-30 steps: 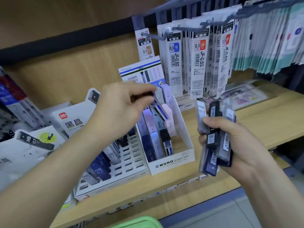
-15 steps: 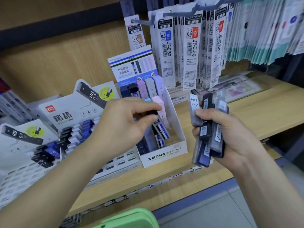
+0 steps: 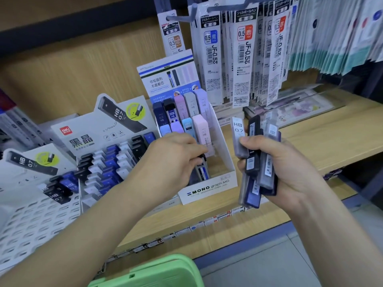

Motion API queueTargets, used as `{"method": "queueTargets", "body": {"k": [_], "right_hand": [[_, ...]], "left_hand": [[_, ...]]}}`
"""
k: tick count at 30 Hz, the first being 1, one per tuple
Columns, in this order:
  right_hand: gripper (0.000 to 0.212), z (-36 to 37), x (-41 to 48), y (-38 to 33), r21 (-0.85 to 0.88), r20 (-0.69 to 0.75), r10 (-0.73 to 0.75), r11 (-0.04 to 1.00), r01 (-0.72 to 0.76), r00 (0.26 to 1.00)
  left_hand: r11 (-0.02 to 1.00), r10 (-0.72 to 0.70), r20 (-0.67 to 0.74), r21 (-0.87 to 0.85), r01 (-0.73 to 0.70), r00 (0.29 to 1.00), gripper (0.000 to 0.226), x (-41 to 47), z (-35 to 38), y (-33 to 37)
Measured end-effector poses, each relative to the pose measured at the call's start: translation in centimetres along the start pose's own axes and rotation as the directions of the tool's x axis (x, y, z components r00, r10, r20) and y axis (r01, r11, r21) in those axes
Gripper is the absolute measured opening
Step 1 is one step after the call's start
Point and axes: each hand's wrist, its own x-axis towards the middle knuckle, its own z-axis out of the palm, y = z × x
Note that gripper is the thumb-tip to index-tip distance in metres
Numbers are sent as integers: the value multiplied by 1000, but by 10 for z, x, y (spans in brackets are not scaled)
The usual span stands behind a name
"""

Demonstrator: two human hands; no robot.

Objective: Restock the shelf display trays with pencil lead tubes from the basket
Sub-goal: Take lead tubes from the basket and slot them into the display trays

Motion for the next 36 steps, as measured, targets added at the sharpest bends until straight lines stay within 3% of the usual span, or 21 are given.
{"method": "queueTargets", "body": {"k": [8,13,15,16,17,19,20,22,25,29,33,36], "right_hand": [[12,2,-1,2,-55,15,3,998,-2,1000],[14,6,-1,6,-64,58,-26,998,29,998],[19,8,-2,8,-78,100,-42,996,50,994],[24,8,-2,8,-77,124,-48,995,57,991],[28,9,-2,8,-69,152,-47,996,58,987],[31,11,-4,9,-55,233,-28,998,42,972],[30,12,-5,9,-56,268,-18,998,34,963],[28,13,-7,9,-68,283,-3,997,23,959],[27,11,-7,7,-109,241,6,994,21,970],[36,6,-3,10,-249,220,46,969,11,974],[31,10,-1,9,19,201,95,995,-101,975],[19,14,-2,7,245,131,133,956,-162,982]], "left_hand": [[980,-155,-40,-136,148,987,17,-5,10,7],[996,-89,-109,-3,89,990,24,-5,7,8],[967,-215,-143,-167,190,966,22,-5,0,15],[901,-318,-121,-348,260,940,19,-4,-4,20],[769,-415,-43,-551,325,909,21,-2,-7,25],[384,-487,176,-836,391,855,35,4,-12,31],[232,-488,240,-891,390,839,39,6,-14,31],[114,-494,272,-921,371,826,36,8,-17,30],[80,-569,231,-940,333,789,29,6,-19,25],[167,-649,105,-946,276,753,20,1,-24,22],[273,-709,-22,-930,245,705,12,-2,-38,7],[397,-688,-85,-875,276,720,12,1,-46,-1]]}}
